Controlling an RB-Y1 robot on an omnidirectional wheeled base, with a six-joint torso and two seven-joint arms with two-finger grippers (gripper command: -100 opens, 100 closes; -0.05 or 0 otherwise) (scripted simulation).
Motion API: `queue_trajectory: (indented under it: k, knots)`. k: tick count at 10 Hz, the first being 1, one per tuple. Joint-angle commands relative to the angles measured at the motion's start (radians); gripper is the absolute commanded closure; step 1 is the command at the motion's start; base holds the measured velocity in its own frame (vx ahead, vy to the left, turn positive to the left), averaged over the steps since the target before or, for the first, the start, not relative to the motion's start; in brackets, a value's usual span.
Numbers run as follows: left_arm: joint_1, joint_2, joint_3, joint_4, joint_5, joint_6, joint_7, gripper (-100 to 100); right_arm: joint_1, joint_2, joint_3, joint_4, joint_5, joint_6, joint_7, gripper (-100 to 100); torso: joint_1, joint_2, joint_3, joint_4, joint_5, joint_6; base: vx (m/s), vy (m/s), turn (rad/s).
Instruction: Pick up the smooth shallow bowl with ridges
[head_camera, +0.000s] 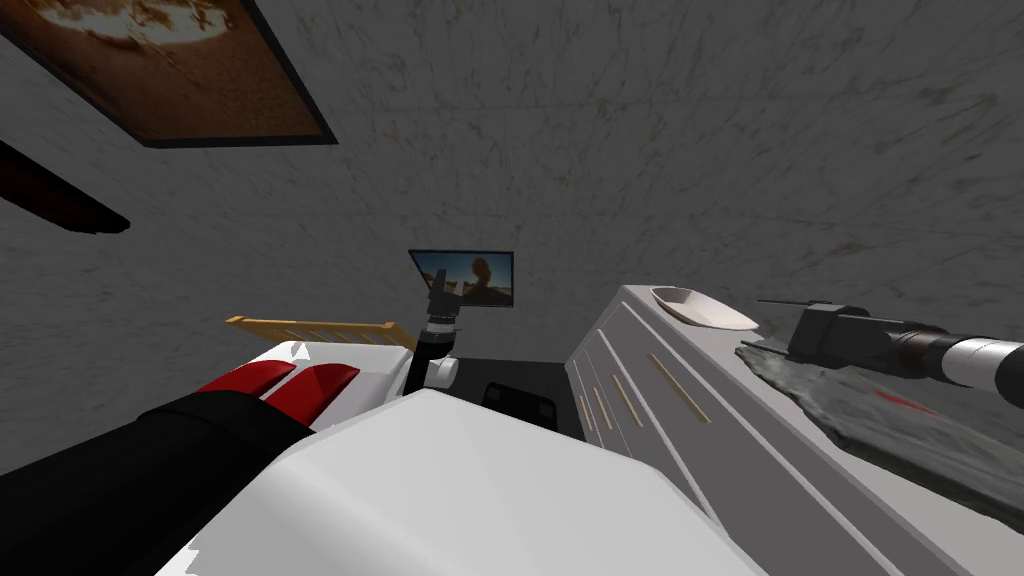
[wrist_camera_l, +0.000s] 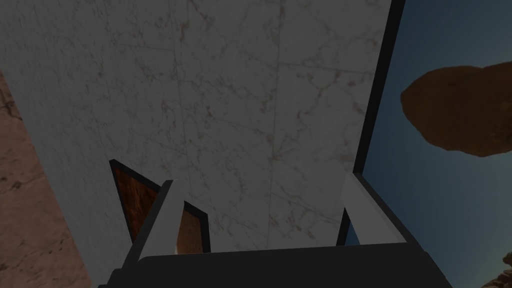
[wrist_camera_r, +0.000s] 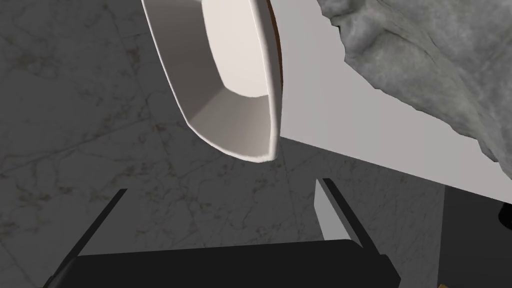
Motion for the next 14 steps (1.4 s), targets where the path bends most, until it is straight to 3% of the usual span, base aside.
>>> queue_trajectory:
  k: [1, 4, 5, 6, 7, 8, 9, 10, 14]
  knots:
    - [0.000, 0.000, 0.000, 0.000, 0.000, 0.000, 0.000, 0, 0.036, -0.038, -0.010, 0.004, 0.013, -0.005, 0.017, -100, 0.000, 0.000, 0.000, 0.000, 0.000, 0.000, 0.055, -0.120, 0.094]
    - [0.000, 0.000, 0.000, 0.000, 0.000, 0.000, 0.000, 0, 0.101, -0.094, 0.008, 0.005, 0.027, -0.014, 0.043, -100, 0.001, 0.001, 0.001, 0.000, 0.000, 0.000, 0.044, -0.096, 0.069]
    - [0.000, 0.000, 0.000, 0.000, 0.000, 0.000, 0.000, 0, 0.085, -0.081, -0.001, 0.006, 0.025, -0.013, 0.034, -100, 0.001, 0.002, 0.001, 0.000, 0.000, 0.000, 0.019, -0.049, 0.022]
    - [0.000, 0.000, 0.000, 0.000, 0.000, 0.000, 0.000, 0, 0.087, -0.083, 0.001, 0.006, 0.024, -0.013, 0.038, 0, 0.004, 0.003, 0.002, 0.001, 0.000, 0.001, 0.004, -0.009, -0.001]
    - [0.000, 0.000, 0.000, 0.000, 0.000, 0.000, 0.000, 0, 0.087, -0.067, 0.028, -0.005, 0.023, 0.016, 0.050, -100, 0.006, 0.004, 0.003, 0.001, 0.001, 0.001, 0.038, 0.011, 0.116]
    - [0.000, 0.000, 0.000, 0.000, 0.000, 0.000, 0.000, 0, 0.087, -0.061, 0.040, -0.010, 0.022, 0.029, 0.055, -100, 0.008, 0.003, 0.002, 0.001, 0.002, 0.000, 0.065, 0.015, 0.111]
    - [0.000, 0.000, 0.000, 0.000, 0.000, 0.000, 0.000, 0, 0.089, -0.063, 0.028, -0.008, 0.026, 0.016, 0.048, -100, 0.009, 0.002, 0.001, 0.001, 0.002, 0.001, 0.029, 0.004, 0.013]
    - [0.000, 0.000, 0.000, 0.000, 0.000, 0.000, 0.000, 0, 0.089, -0.062, 0.029, -0.009, 0.026, 0.019, 0.049, 100, 0.008, 0.003, 0.002, 0.001, 0.002, 0.001, 0.000, 0.000, 0.000]
    - [0.000, 0.000, 0.000, 0.000, 0.000, 0.000, 0.000, 0, 0.089, -0.062, 0.029, -0.009, 0.026, 0.018, 0.049, 100, 0.009, 0.006, 0.004, 0.002, 0.002, 0.001, 0.000, 0.000, 0.001]
